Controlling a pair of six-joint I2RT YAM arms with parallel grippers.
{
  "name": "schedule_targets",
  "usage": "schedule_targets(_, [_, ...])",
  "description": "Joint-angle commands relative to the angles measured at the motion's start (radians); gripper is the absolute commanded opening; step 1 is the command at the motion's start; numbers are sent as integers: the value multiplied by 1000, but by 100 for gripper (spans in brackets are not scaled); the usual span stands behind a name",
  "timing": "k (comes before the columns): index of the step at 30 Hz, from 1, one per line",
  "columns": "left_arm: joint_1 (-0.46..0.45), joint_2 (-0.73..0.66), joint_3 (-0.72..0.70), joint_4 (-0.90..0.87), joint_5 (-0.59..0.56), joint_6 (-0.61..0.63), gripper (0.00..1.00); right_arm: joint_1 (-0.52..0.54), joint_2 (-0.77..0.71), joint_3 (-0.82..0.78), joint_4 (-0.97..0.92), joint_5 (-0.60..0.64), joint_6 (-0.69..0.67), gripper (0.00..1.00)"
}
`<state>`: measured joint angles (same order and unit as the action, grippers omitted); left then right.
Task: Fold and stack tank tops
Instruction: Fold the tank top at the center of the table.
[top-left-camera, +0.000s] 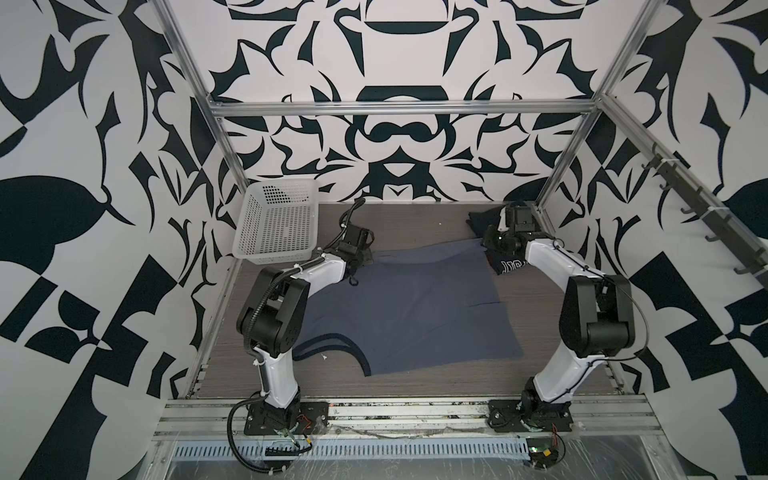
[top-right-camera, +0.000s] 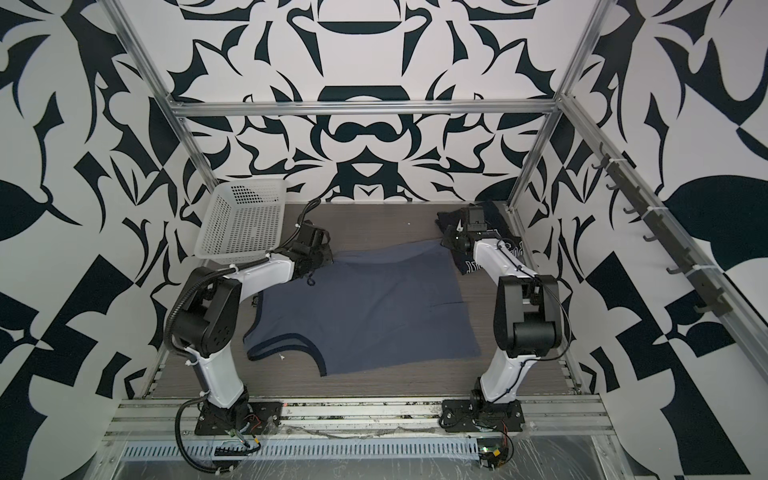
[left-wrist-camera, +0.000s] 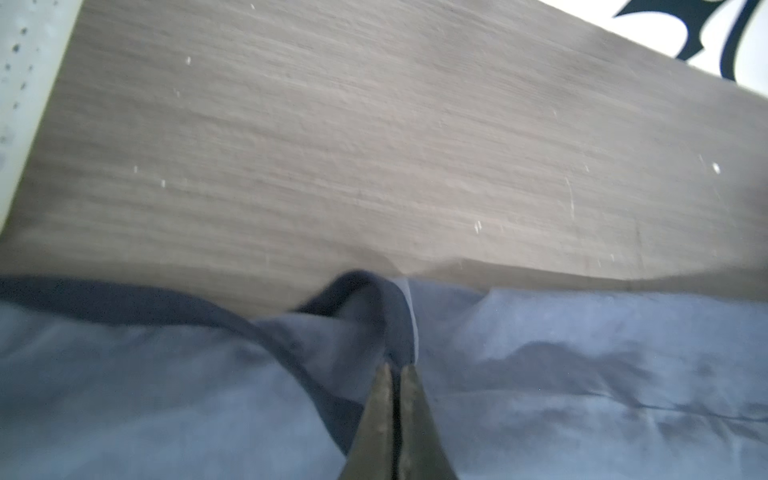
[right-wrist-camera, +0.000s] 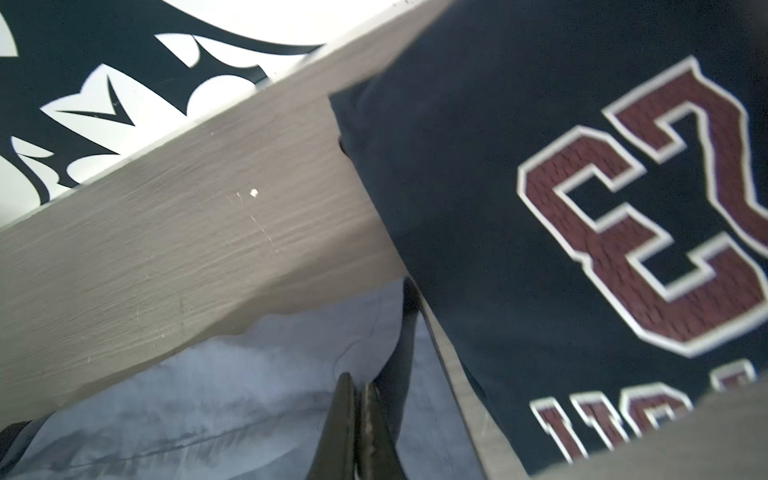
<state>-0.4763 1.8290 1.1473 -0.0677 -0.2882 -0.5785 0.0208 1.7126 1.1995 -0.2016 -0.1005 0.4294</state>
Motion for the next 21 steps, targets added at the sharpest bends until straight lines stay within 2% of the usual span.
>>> schedule_targets(1, [-29, -69, -77, 30, -58, -35, 0, -5, -96, -81, 73, 1, 54, 0])
schedule_targets(6, [-88, -131, -175, 45, -74, -93, 0, -21, -159, -213, 71, 50, 102, 0])
schedule_targets(10, [-128, -137, -214, 35, -69, -135, 1, -36, -154, -259, 72, 59, 122, 0])
schedule_targets(13, [-139, -143, -241, 24, -64, -173, 14, -39, -126, -262, 62, 42, 137, 0])
schedule_targets(15, [-139, -166, -251, 3, -58, -192, 29, -38, -113, -265, 55, 40, 145, 0])
schedule_targets(17, [-133, -197, -234, -63, -60, -204, 40, -41, -107, -262, 39, 60, 154, 0])
schedule_targets(21, [-53, -288, -193, -228, -82, -219, 51, -63, -93, -245, -28, 109, 169, 0])
